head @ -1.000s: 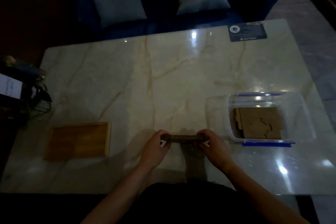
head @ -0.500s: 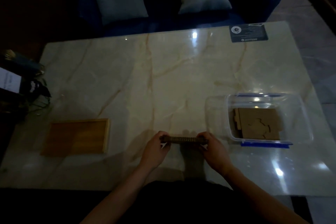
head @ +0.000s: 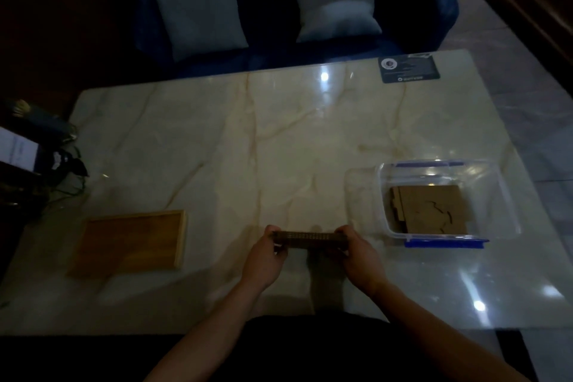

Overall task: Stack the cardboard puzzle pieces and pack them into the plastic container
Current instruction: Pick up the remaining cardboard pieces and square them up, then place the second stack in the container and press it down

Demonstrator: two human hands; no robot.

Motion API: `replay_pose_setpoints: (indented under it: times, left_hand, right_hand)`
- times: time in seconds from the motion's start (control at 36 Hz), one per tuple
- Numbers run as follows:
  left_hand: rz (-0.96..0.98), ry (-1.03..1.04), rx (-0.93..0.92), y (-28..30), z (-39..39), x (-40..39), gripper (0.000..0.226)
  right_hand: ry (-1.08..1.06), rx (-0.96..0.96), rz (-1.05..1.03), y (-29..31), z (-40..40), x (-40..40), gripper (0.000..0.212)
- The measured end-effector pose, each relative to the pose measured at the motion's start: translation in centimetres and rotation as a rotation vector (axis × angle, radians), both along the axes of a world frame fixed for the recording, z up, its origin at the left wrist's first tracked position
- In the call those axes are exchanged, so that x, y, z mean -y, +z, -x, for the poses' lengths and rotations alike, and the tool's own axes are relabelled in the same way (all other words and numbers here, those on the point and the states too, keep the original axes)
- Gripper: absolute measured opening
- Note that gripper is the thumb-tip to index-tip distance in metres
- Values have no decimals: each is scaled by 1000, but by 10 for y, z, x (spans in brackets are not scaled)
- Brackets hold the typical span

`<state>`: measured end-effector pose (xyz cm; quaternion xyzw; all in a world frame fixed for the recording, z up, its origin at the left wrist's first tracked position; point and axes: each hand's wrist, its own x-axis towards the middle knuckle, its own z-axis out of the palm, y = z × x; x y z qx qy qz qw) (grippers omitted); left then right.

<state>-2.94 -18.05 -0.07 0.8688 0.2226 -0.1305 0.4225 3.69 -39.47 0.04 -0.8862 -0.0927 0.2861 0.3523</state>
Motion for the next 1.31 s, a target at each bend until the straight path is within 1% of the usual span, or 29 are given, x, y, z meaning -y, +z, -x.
replay_pose_setpoints:
  times: [0.08, 0.17, 0.19, 0.25, 0.31, 0.33, 0.42, 0.47, 0.53, 0.64, 0.67, 0.72, 0.78, 0.83, 0.94, 1.03, 1.08, 1.11, 1.14, 1.17, 1.25, 1.31]
  left_hand:
    - [-12, -38, -7, 4, 2, -2, 22]
    - [-4, -96, -18, 8, 7, -8, 23]
    - [2, -117, -34, 9, 10, -11, 25]
    - [25, -161, -80, 10, 18, -17, 38]
    - [84, -190, -108, 11, 27, -23, 47]
    - [126, -192, -115, 13, 32, -25, 44]
    - [216, -187, -118, 19, 45, -28, 24]
    - [298, -148, -107, 21, 53, -27, 20]
    - [423, -97, -102, 22, 61, -26, 20]
    - [537, -39, -105, 21, 75, -24, 13]
    - [546, -24, -115, 21, 78, -23, 16]
    - [561, -4, -140, 22, 82, -21, 32]
    - [563, 3, -144, 22, 86, -18, 42]
    - [567, 7, -137, 23, 89, -14, 44]
    - [585, 20, -122, 27, 92, -4, 30]
    - [572, 46, -95, 31, 90, 5, 41]
    - [565, 65, -63, 36, 87, 13, 51]
    - [557, 69, -55, 37, 85, 16, 52]
    - [548, 74, -50, 38, 83, 19, 50]
    - [544, 80, -45, 38, 81, 22, 43]
    - [587, 114, -19, 37, 72, 33, 7]
    - [600, 142, -3, 39, 64, 42, 7]
  right_hand:
    - [4, -2, 8, 6, 4, 1, 17]
    - [12, -4, 13, 14, 10, 3, 19]
    - [16, -13, 20, 17, 12, 5, 21]
    - [40, -34, 18, 21, 16, 9, 27]
    - [82, -69, -4, 26, 20, 13, 35]
    - [103, -97, -13, 28, 23, 15, 37]
    - [104, -213, -64, 36, 32, 20, 47]
    - [57, -322, -148, 46, 39, 21, 52]
    - [-8, -401, -212, 56, 48, 21, 50]
    - [-184, -394, -301, 62, 70, 21, 38]
    - [-222, -389, -315, 62, 76, 20, 37]
    - [-281, -384, -330, 62, 87, 20, 34]
    - [-334, -370, -342, 61, 98, 21, 32]
    - [-400, -341, -364, 58, 107, 22, 29]
    - [-574, -319, -437, 56, 117, 25, 23]
    - [-635, -350, -467, 59, 118, 29, 22]
    - [-650, -345, -476, 61, 117, 34, 22]
    - [-655, -337, -476, 62, 116, 36, 21]
    - [-658, -328, -476, 62, 114, 39, 21]
    - [-659, -321, -476, 63, 112, 42, 20]
    - [-644, -329, -492, 66, 105, 53, 20]
    - [-634, -327, -497, 68, 98, 63, 21]
